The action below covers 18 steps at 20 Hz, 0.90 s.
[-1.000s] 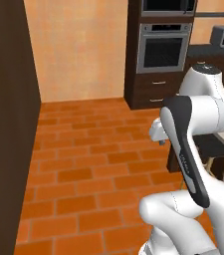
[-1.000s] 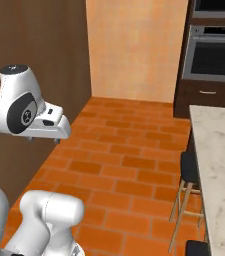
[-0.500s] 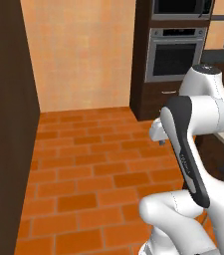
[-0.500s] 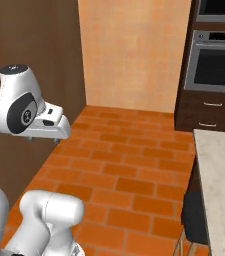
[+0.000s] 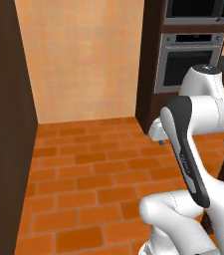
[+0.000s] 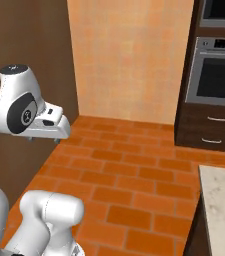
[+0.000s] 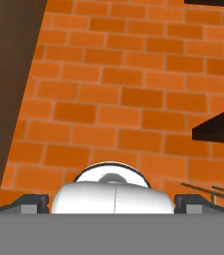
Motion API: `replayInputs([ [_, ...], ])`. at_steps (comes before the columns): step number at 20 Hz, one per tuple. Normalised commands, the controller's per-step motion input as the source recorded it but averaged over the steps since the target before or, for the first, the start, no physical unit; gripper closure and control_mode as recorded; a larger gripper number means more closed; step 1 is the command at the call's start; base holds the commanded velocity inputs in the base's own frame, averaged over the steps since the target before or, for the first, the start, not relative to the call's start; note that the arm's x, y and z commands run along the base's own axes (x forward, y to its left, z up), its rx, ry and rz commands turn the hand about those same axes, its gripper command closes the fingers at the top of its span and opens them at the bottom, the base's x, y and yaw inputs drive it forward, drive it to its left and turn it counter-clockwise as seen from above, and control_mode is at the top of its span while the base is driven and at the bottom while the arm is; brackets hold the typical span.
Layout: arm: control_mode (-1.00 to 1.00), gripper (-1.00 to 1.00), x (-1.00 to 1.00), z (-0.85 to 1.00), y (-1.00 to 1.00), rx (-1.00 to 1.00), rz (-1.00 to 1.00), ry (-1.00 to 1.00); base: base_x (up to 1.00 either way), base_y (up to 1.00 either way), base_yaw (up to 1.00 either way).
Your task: Navigate to the microwave.
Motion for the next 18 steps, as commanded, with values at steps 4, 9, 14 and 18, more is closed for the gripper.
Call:
replayInputs([
  [4,1.0,-1.0,0.0,0.0,0.0,0.0,0.0,0.0,1.0,0.0,0.0],
  [9,1.0,-1.0,0.0,0.0,0.0,0.0,0.0,0.0,1.0,0.03,0.0],
  [14,1.0,-1.0,0.0,0.0,0.0,0.0,0.0,0.0,1.0,0.05,0.0],
  [18,1.0,-1.0,0.0,0.0,0.0,0.0,0.0,0.0,1.0,0.06,0.0],
])
